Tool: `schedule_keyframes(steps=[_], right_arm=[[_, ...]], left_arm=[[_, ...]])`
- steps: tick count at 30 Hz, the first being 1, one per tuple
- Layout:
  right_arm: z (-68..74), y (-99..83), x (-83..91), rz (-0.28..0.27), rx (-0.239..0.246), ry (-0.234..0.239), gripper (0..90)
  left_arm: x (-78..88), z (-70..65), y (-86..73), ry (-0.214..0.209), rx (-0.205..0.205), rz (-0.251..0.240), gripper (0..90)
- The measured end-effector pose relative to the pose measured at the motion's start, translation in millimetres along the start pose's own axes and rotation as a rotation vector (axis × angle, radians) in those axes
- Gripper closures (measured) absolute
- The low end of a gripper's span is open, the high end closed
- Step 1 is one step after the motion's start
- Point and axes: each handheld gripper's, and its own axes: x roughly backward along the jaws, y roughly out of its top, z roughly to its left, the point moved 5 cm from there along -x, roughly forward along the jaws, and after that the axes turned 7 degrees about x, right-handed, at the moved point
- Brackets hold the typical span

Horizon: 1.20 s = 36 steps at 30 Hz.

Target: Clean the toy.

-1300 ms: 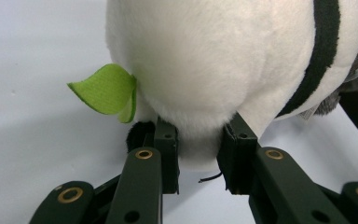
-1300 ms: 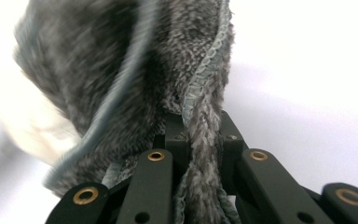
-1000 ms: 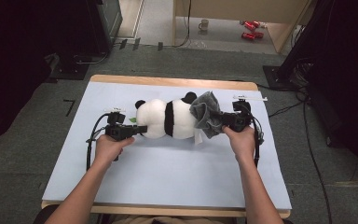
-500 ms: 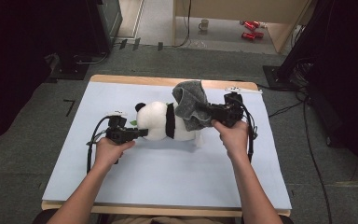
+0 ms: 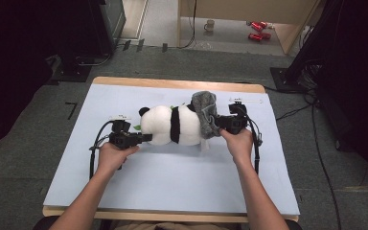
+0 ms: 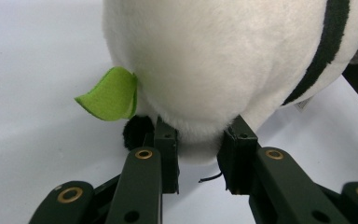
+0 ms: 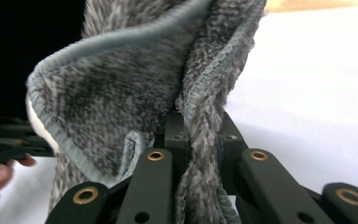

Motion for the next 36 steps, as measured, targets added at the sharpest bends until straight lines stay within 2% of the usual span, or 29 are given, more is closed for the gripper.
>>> schedule_keyframes(steps=[8,12,17,25,30,36], right_arm=[[-10.5,-19.9,-13.5,0.060,-0.043,-0.025,80.3],[-13.8,-29.4,-19.8,0.096,-0.048,-0.045,80.3],[-18.1,-48.2,-33.8,0.197,-0.055,-0.070,80.3],[-23.3,-57.3,-38.9,0.253,-0.046,-0.096,80.2],[-25.9,-48.4,-25.9,0.221,-0.040,-0.118,80.3],[-28.4,-28.8,-0.5,0.120,-0.039,-0.125,80.3]], left_arm=[[-1.5,3.8,1.5,0.000,0.024,0.008,71.9],[-2.6,5.5,2.8,-0.005,0.045,0.006,71.9],[-3.4,7.2,4.6,-0.004,0.056,0.002,71.9],[-3.6,7.7,7.6,-0.011,0.057,0.001,71.8],[-3.8,8.4,8.1,-0.014,0.066,0.001,71.8],[-3.8,7.8,8.0,-0.014,0.065,0.002,71.8]])
